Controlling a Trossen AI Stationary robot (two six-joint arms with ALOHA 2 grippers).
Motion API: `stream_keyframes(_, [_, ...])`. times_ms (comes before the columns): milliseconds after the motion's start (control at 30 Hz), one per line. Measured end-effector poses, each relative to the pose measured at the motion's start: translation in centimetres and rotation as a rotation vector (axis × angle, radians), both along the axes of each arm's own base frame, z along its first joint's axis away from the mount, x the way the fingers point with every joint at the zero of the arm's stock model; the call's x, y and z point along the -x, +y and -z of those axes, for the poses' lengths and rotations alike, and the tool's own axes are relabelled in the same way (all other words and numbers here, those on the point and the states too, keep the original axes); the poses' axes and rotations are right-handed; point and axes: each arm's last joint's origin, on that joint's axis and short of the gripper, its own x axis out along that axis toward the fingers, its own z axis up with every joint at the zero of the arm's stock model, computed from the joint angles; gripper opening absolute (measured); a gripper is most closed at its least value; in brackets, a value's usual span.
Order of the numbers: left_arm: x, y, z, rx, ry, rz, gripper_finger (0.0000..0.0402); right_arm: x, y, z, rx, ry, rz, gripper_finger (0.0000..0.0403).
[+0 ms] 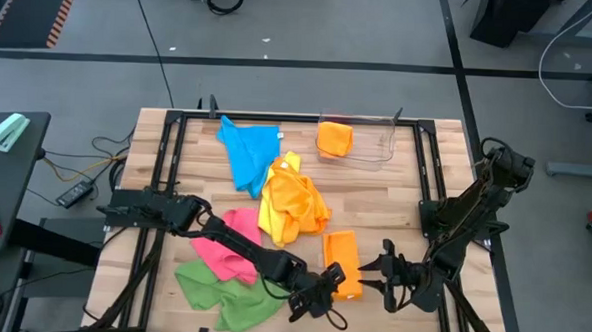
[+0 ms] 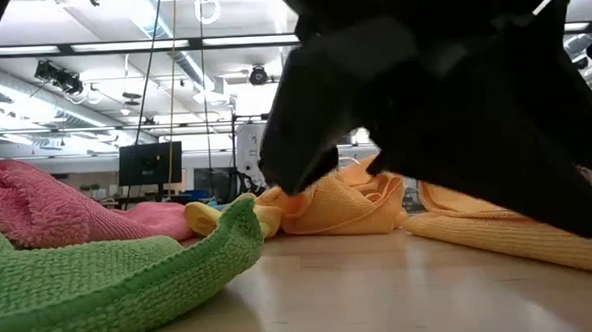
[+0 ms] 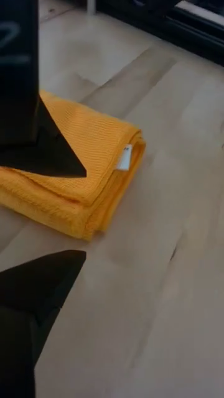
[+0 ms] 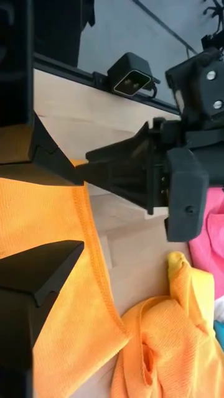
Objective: Fold microfiber towels
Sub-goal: Fold the right orange microfiber cloth
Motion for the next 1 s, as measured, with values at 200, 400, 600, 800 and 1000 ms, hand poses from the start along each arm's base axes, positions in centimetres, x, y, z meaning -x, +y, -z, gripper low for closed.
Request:
stream_keyframes(200, [-0.1, 0.0, 1.0, -0.011, -0.020, 0.027, 0.0228, 0.0, 0.0, 0.0, 0.000, 0.000, 0.000, 0.0161])
stream_keyframes(400, [-0.7, 0.4, 2.1, -0.008, -0.032, 0.007, 0.0212, 0.0, 0.0, 0.0, -0.007, -0.001, 0.003, 0.0161])
stream_keyframes(600, [-1.0, 0.5, 2.8, 0.015, -0.040, -0.022, 0.0181, -0.1, 0.1, -0.1, -0.018, -0.007, 0.005, 0.0161])
stream_keyframes(800, [-1.0, 0.6, 3.0, 0.112, -0.006, -0.114, 0.0103, -0.1, 0.2, -0.2, -0.036, -0.019, -0.006, 0.0161])
stream_keyframes(1000, [-0.9, 0.6, 3.2, 0.192, 0.028, -0.171, 0.0015, -0.3, 0.3, -0.2, -0.017, -0.018, -0.020, 0.0161])
